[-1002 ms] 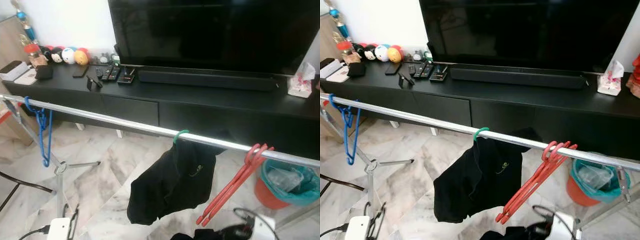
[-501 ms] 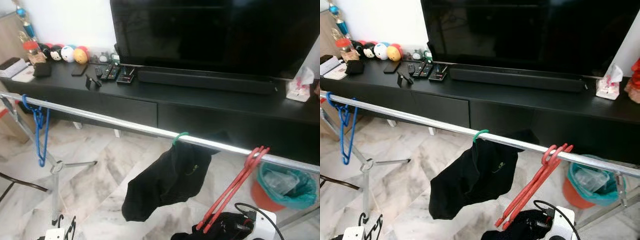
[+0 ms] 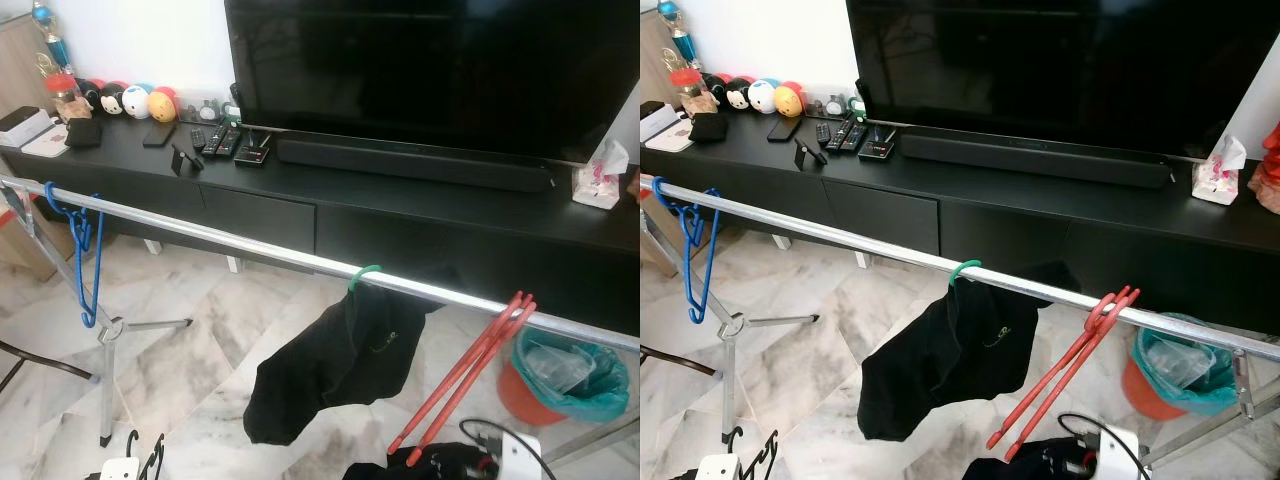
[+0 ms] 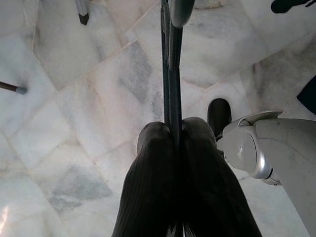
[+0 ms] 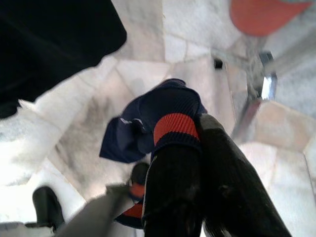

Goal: Hang hanger

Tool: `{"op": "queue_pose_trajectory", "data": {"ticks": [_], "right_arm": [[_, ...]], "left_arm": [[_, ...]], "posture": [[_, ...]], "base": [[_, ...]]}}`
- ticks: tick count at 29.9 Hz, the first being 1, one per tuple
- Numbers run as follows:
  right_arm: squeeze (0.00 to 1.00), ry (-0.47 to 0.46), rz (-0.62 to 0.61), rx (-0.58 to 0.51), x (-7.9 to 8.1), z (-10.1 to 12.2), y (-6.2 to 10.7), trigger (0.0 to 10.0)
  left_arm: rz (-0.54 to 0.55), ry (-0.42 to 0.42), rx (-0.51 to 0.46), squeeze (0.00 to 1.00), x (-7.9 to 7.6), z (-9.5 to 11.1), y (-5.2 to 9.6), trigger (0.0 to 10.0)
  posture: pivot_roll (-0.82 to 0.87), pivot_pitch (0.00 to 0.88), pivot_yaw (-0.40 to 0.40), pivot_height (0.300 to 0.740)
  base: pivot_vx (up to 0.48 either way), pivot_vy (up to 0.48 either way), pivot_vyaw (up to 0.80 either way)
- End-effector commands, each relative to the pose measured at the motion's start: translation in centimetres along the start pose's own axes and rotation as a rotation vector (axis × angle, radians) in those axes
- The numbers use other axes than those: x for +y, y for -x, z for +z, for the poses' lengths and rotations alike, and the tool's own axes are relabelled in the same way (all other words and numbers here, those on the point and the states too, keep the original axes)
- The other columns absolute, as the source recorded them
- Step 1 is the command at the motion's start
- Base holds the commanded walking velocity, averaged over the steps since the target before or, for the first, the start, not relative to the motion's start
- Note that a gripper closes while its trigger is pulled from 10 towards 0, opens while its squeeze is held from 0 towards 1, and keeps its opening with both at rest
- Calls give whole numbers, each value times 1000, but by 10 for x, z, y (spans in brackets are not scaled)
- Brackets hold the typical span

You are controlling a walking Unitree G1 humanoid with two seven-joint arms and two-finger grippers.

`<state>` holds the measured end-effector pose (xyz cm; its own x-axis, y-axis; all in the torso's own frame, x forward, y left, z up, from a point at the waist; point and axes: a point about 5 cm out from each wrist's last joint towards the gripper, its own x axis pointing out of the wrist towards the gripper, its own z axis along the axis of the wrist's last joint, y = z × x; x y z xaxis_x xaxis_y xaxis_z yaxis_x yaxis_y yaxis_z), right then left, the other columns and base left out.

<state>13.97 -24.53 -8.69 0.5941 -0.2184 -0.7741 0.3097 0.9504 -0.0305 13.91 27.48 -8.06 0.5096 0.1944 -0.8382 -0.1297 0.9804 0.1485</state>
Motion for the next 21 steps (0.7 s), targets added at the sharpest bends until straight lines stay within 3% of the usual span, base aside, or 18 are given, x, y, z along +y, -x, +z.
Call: {"op": "queue_pose_trajectory", "data": {"ticks": [1, 4, 8, 21], "right_arm": [[0, -19, -17, 13, -9, -3, 2, 10000], [0, -24, -24, 19, -14, -5, 3, 10000], [0, -20, -4, 15, 2, -2, 0, 10000], [0, -21, -1, 3, -1, 2, -1, 10000]], "left_arm": [[4, -17, 26, 0, 4, -4, 1, 10000], [1, -25, 26, 0, 5, -3, 1, 10000], [-4, -54, 18, 0, 6, 4, 0, 10000], [-9, -68, 25, 0, 2, 0, 0, 10000]], "posture": [[-31, 0, 28, 740], [-33, 0, 32, 740], [-25, 0, 33, 740], [-2, 0, 30, 740]], "base": [[0, 0, 0], [0, 0, 0], [0, 0, 0], [-37, 0, 0]]}}
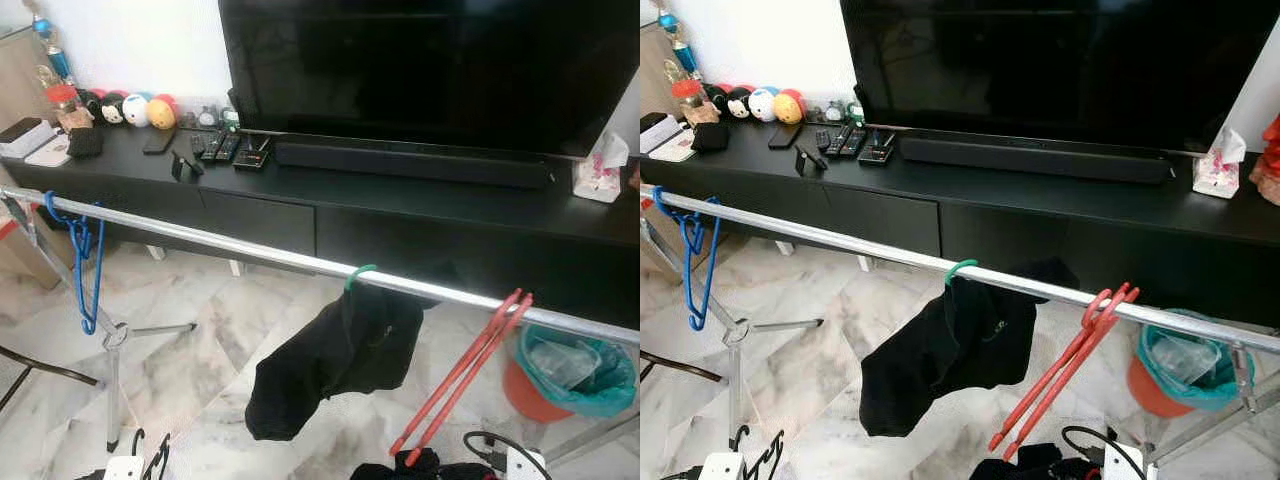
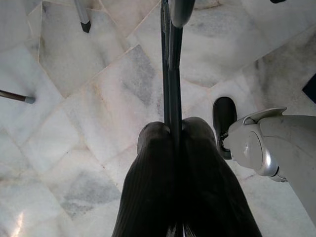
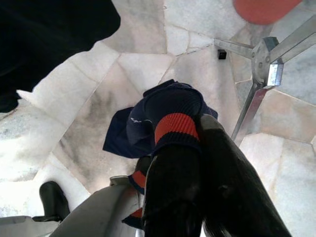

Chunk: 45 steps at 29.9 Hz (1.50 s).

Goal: Hang hanger

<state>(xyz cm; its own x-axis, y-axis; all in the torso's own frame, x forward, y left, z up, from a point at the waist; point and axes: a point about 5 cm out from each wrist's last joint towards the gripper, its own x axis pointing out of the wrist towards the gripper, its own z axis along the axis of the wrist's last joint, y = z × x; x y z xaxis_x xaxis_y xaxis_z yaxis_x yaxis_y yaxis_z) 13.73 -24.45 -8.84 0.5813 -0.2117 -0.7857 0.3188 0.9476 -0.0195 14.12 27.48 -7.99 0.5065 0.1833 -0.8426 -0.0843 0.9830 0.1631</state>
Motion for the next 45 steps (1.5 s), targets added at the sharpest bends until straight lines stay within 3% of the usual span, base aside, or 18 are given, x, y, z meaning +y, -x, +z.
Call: {"op": "queue_pose_trajectory", "data": {"ticks": [1, 45], "right_arm": [[0, -7, -6, -14, -1, 4, -1, 10000], [0, 4, -8, -7, -2, 8, -2, 10000]], "left_arm": [[1, -20, 20, 0, 2, -2, 0, 10000], [-18, -30, 23, 0, -3, 0, -1, 10000]], "posture": [[-4, 0, 31, 740], [-27, 0, 65, 740]], "base": [[-244, 0, 0], [-320, 0, -30]]}}
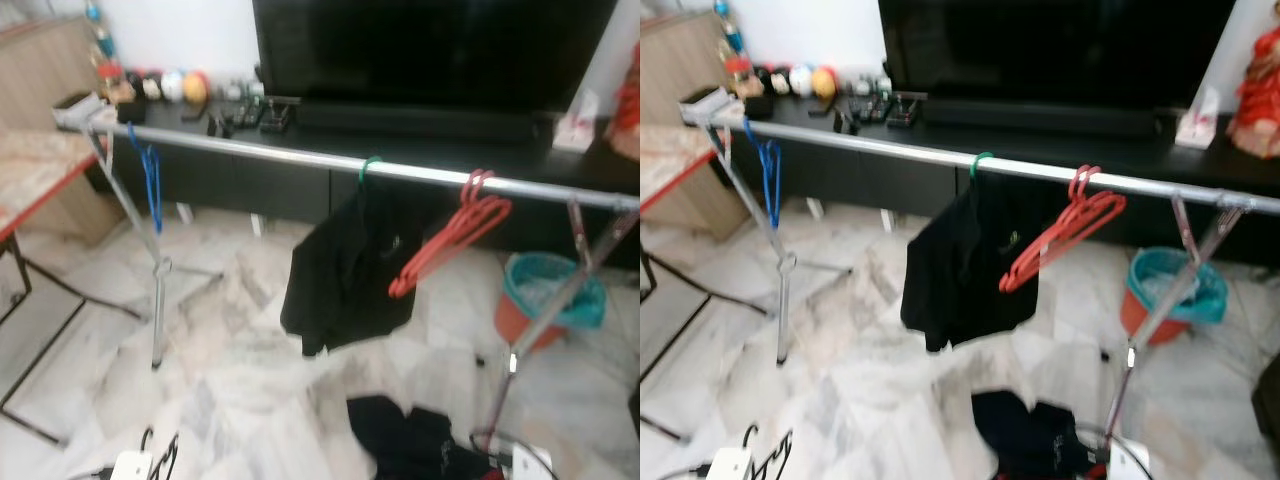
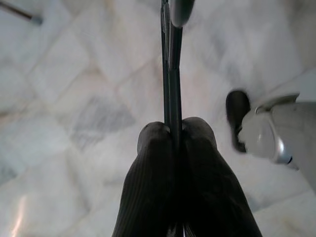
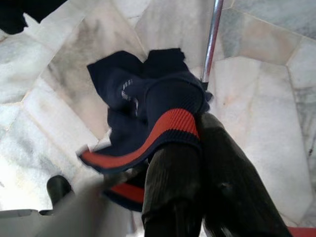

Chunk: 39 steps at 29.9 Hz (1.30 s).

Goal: Hang hanger

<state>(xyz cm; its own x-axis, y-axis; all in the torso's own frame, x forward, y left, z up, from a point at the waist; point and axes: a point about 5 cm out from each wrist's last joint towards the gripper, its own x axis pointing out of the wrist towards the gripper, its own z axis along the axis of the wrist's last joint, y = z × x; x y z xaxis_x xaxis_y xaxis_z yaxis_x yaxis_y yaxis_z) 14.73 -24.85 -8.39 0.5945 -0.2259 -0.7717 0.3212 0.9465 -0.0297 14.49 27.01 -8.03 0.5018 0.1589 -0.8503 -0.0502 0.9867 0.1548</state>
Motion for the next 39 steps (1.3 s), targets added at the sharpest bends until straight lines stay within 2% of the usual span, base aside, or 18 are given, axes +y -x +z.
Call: {"op": "queue_pose_trajectory", "data": {"ticks": [1, 9, 26, 39], "right_arm": [[0, -2, 3, 16, -1, -4, 1, 10000], [0, -8, 1, 13, 0, -4, 1, 10000], [0, -1, 10, 9, 0, -4, 1, 10000], [0, -5, 22, 11, 4, -4, 1, 10000]], "left_arm": [[7, -4, 16, 0, 2, -4, 1, 10000], [8, -8, 17, 0, 3, -4, 1, 10000], [9, -10, 19, 0, 3, -4, 1, 10000], [26, -18, 26, 0, 7, -4, 1, 10000]], "posture": [[-28, 0, 67, 740], [-32, 0, 73, 740], [-22, 0, 72, 740], [-11, 0, 73, 740]], "base": [[-337, 0, -800], [-339, 0, -766], [-334, 0, 0], [0, 0, 0]]}}
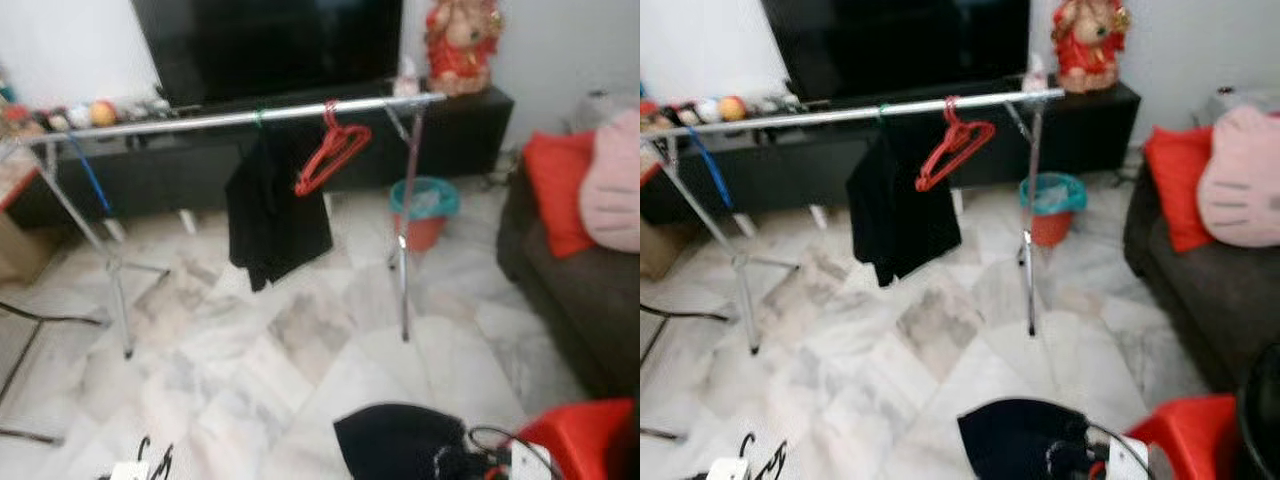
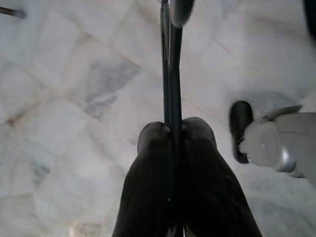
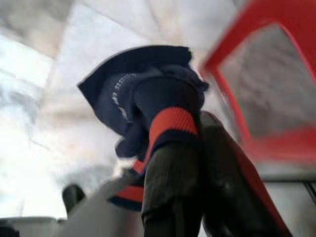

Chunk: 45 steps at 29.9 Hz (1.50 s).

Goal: Hang hanger

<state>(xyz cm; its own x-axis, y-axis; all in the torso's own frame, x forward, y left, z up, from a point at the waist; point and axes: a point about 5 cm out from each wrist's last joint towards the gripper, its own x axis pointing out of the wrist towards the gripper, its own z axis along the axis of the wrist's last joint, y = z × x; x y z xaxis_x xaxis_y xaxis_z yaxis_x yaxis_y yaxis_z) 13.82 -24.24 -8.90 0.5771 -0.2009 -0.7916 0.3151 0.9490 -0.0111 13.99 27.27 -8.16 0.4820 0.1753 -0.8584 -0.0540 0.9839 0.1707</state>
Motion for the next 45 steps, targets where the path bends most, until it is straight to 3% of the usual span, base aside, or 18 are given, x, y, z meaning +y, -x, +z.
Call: {"op": "queue_pose_trajectory", "data": {"ticks": [1, 45], "right_arm": [[0, 2, 4, -20, 1, 7, -2, 10000], [0, 3, 12, -17, 3, 6, -2, 10000]], "left_arm": [[11, -13, 4, 0, 4, 1, 0, 10000], [7, -1, 7, 0, 5, 1, 1, 10000]], "posture": [[-11, 0, 73, 740], [-8, 0, 75, 740]], "base": [[0, 0, 0], [0, 6, 0]]}}
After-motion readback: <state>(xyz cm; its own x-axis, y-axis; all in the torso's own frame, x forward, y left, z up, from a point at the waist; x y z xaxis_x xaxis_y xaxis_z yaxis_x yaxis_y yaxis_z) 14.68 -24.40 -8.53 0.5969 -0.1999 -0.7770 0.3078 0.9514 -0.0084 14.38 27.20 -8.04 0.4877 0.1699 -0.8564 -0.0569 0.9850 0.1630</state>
